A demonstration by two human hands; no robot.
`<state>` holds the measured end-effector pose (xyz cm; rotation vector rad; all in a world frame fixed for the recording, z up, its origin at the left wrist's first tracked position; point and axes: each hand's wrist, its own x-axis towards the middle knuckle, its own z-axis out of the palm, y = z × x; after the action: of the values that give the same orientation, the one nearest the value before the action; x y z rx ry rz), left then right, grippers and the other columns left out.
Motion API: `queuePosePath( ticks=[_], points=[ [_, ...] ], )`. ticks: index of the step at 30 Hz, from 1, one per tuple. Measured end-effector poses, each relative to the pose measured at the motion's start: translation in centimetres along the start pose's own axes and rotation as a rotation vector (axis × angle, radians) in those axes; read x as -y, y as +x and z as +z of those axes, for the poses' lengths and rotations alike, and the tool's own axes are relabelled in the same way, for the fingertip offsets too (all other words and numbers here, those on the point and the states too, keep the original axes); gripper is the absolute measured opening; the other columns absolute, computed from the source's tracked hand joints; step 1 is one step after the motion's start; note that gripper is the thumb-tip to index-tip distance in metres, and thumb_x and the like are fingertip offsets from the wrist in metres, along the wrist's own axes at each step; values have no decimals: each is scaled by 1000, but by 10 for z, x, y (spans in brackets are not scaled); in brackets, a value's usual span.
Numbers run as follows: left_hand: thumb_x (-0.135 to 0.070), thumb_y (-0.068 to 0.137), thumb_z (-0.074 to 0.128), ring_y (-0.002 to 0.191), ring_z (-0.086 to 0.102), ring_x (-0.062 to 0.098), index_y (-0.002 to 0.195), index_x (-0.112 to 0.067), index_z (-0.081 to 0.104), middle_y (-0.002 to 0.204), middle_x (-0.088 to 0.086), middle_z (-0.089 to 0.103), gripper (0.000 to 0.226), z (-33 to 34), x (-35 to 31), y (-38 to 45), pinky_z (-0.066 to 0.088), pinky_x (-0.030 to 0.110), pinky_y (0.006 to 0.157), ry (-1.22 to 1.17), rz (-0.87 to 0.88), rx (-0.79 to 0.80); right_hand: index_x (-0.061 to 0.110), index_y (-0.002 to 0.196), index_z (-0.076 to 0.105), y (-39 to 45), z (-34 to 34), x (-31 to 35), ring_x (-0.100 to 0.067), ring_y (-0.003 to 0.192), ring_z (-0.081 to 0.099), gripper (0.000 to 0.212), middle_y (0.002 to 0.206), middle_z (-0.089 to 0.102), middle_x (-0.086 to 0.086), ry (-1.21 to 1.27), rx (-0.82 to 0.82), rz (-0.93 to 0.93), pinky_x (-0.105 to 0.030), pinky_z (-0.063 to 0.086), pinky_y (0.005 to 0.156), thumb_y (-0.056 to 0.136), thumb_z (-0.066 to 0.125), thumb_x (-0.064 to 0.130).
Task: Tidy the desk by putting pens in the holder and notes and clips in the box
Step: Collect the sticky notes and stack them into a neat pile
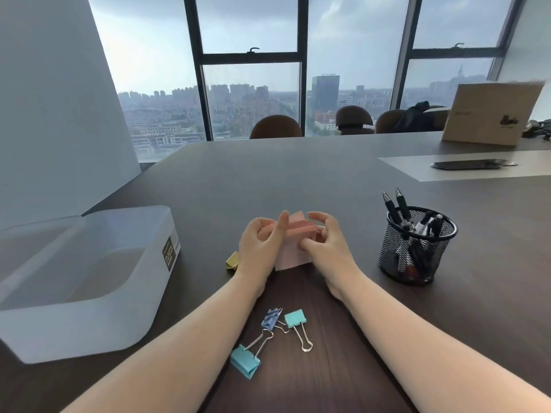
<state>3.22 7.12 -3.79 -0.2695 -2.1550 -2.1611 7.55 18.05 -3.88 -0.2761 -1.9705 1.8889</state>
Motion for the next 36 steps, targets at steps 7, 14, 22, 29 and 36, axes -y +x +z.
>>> queuePosePath(
  ticks=[7,14,22,29,36],
  points=[
    [-49,90,54,67,51,15,79,-7,60,71,3,57,44,14,-6,5,40,26,64,32,86,-102,27,115,55,0,14,-2,-12,88,62,50,103,65,-3,15,25,-45,-31,52,85,79,44,-7],
    [-48,94,45,74,51,16,68,-22,48,72,-3,52,37,12,1,13,42,32,75,-15,128,-153,36,98,54,7,9,-4,-4,87,62,40,104,66,2,5,16,-91,-18,49,80,84,51,-1],
    [-36,88,62,58,43,9,68,-12,52,63,-1,49,33,15,5,19,36,21,56,38,148,-90,32,106,57,10,10,0,-18,102,64,36,116,66,-10,147,38,-43,-24,50,82,85,53,3],
    [-14,90,54,65,44,14,63,-17,46,64,-2,47,29,20,6,17,37,29,65,22,149,-118,17,91,57,7,24,1,-12,81,62,21,86,65,1,98,-107,-13,-28,51,75,90,58,38],
    [-47,92,49,56,41,11,58,-17,40,58,-3,43,46,18,7,18,36,20,54,75,80,-4,20,79,49,15,28,-5,-23,90,60,30,88,60,-5,2,-138,30,-44,49,91,96,43,44]
  ],
)
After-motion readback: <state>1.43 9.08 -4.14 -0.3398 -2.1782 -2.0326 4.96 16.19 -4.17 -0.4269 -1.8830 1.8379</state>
